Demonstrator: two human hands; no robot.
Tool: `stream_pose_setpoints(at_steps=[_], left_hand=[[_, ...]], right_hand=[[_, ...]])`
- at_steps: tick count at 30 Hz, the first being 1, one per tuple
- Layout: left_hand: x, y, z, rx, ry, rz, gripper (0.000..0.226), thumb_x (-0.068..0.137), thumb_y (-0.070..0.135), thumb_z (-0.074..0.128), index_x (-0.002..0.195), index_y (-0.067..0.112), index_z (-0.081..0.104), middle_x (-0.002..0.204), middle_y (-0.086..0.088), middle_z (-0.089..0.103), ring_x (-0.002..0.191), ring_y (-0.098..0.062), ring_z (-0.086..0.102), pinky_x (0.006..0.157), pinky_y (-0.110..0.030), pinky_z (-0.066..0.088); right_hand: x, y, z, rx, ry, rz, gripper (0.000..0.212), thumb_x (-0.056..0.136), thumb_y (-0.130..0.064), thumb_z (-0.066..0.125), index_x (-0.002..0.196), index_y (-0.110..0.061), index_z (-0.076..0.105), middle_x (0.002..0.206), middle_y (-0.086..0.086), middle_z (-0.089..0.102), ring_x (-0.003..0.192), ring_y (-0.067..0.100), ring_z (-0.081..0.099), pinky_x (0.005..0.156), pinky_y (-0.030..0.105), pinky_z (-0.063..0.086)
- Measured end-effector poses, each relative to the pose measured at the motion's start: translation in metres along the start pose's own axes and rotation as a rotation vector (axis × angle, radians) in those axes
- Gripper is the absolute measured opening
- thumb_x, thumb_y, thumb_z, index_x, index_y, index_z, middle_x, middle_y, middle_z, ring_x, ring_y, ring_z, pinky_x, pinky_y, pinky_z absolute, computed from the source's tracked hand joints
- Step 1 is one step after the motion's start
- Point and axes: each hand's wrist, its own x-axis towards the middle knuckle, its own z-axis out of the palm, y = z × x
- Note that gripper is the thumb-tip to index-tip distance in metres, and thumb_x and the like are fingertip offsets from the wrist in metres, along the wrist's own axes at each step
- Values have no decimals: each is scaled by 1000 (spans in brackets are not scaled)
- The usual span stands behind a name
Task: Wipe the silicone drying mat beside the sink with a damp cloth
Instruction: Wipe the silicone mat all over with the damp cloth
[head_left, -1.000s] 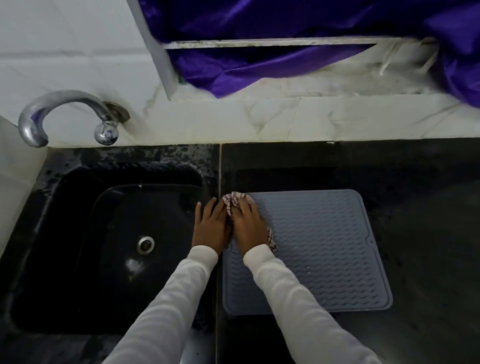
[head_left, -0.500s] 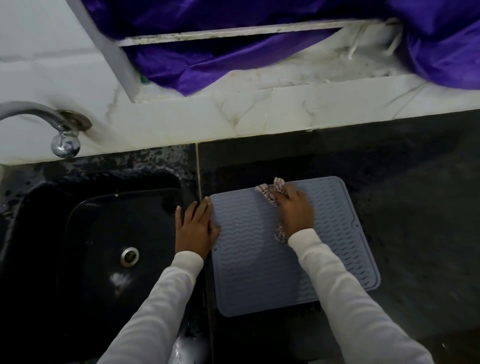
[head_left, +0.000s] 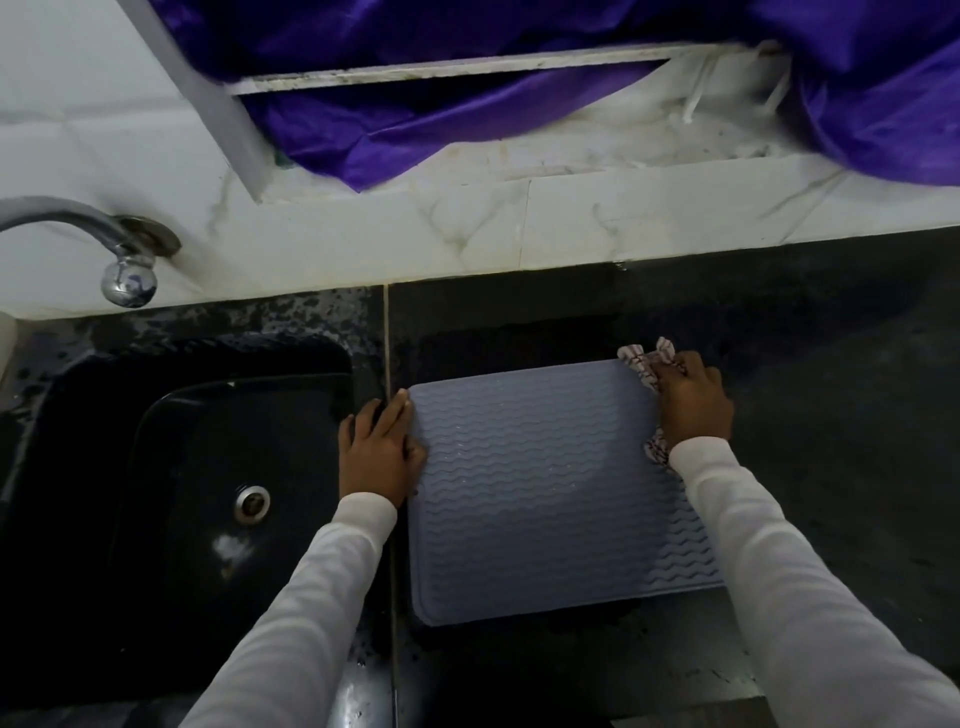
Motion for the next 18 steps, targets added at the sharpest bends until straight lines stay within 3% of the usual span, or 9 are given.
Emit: stream_pose_setpoints(at_steps=[5, 7, 9, 12, 15, 18], left_hand=[[0, 4, -2, -37, -68, -26, 61, 86, 40, 37, 144, 23, 45, 153, 10, 37, 138, -26, 32, 113, -50, 25], [-1, 3, -4, -68, -83, -26, 63, 86, 43, 30, 145, 25, 44, 154, 11, 35, 140, -25, 31, 115, -50, 21], [-2, 0, -7, -96, -95, -8, 62, 87, 43, 29, 146, 28, 43, 155, 14, 33, 142, -24, 28, 117, -50, 17], [1, -8, -8, -127, -139, 10, 53, 95, 34, 43, 147, 32, 38, 156, 18, 27, 145, -23, 22, 118, -51, 11], [1, -15, -9, -124, -164, 28, 52, 96, 31, 47, 147, 33, 38, 156, 19, 26, 146, -23, 21, 118, -51, 8], [2, -15, -12, -101, -184, 30, 52, 98, 32, 43, 149, 36, 33, 157, 20, 22, 148, -21, 15, 119, -50, 4]], right_hand=[[2, -26, -10, 59, 48, 14, 32, 90, -19, 59, 122, -12, 62, 118, 17, 52, 100, 42, 52, 74, 47, 53], [-4, -55, -11, 114, 101, -74, 35, 88, -13, 60, 124, -13, 63, 115, 20, 55, 97, 42, 57, 77, 44, 53], [-25, -104, -11, 192, 102, -221, 37, 90, -18, 59, 126, -24, 62, 115, 14, 55, 98, 34, 57, 80, 39, 52], [-63, -185, 6, 338, -20, -336, 29, 94, -32, 52, 120, -32, 63, 111, 2, 56, 97, 20, 55, 84, 38, 52], [-101, -247, 42, 269, -146, -335, 43, 82, -34, 69, 122, -19, 63, 121, 11, 59, 112, 28, 58, 93, 43, 52], [-131, -263, 61, 188, -159, -302, 60, 91, -15, 59, 146, -11, 36, 150, 25, 31, 138, 40, 33, 111, 48, 30]])
